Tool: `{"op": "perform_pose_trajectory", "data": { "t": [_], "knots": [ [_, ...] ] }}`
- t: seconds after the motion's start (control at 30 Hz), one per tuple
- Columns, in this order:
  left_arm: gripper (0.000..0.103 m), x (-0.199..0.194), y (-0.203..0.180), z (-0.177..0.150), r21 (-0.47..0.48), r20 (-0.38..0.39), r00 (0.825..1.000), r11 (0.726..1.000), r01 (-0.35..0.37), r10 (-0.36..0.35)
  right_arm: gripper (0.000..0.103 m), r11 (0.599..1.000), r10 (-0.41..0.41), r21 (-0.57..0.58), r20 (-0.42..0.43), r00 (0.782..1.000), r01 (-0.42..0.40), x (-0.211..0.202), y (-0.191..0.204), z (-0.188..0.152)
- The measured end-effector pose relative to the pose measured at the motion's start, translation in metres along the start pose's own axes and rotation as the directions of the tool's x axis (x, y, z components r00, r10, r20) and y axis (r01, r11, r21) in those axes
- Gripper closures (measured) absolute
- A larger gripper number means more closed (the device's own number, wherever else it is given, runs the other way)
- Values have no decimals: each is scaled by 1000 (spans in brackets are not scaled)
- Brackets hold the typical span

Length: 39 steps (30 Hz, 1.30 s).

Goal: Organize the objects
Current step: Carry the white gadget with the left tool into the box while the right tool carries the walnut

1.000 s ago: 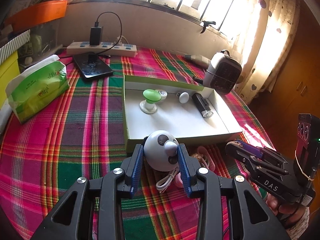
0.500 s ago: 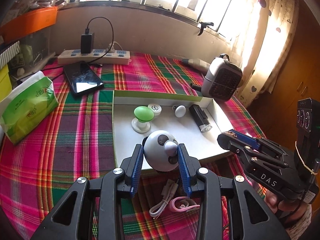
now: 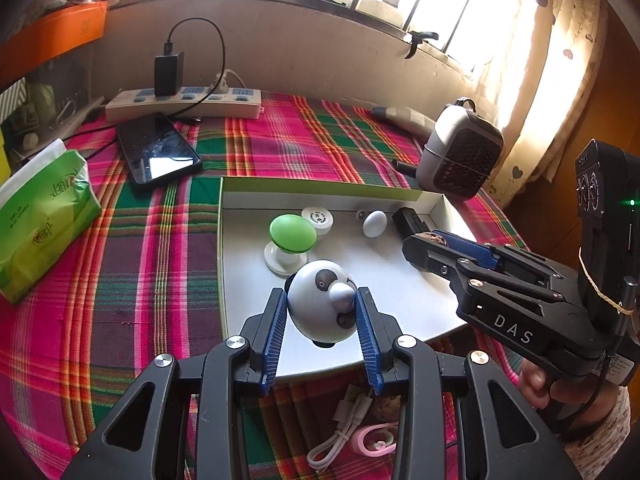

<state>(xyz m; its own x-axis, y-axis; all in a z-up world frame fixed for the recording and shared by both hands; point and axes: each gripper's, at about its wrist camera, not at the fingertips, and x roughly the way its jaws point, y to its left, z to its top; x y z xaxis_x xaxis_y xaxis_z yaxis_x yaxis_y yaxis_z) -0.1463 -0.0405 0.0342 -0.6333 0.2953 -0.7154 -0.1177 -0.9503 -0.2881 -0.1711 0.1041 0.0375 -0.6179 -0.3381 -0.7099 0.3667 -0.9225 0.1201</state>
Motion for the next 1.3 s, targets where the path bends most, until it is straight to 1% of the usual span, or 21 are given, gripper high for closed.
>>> {"op": "perform_pose_trajectory", "data": {
  "t": [0.3,0.47,0.53,0.67,1.3],
  "knots": [
    [70,15,5,1,-10,-26,1000,1000,-7,7,71,1000,13,-10,-47,999,-14,29,2,11],
    [70,19,4,3,-1,-25,1000,1000,1,-1,71,1000,18,-12,-63,998,-19,39,1,15],
    [70,21,3,3,6,-27,1000,1000,5,-5,71,1000,23,-11,-65,998,-23,42,2,16],
    [70,22,1,2,28,-16,1000,1000,-11,11,71,999,23,-20,-73,997,-25,47,4,18],
    [70,22,0,1,43,-11,1000,999,-19,20,71,999,38,-21,-88,995,-40,56,10,17]
  ]
}}
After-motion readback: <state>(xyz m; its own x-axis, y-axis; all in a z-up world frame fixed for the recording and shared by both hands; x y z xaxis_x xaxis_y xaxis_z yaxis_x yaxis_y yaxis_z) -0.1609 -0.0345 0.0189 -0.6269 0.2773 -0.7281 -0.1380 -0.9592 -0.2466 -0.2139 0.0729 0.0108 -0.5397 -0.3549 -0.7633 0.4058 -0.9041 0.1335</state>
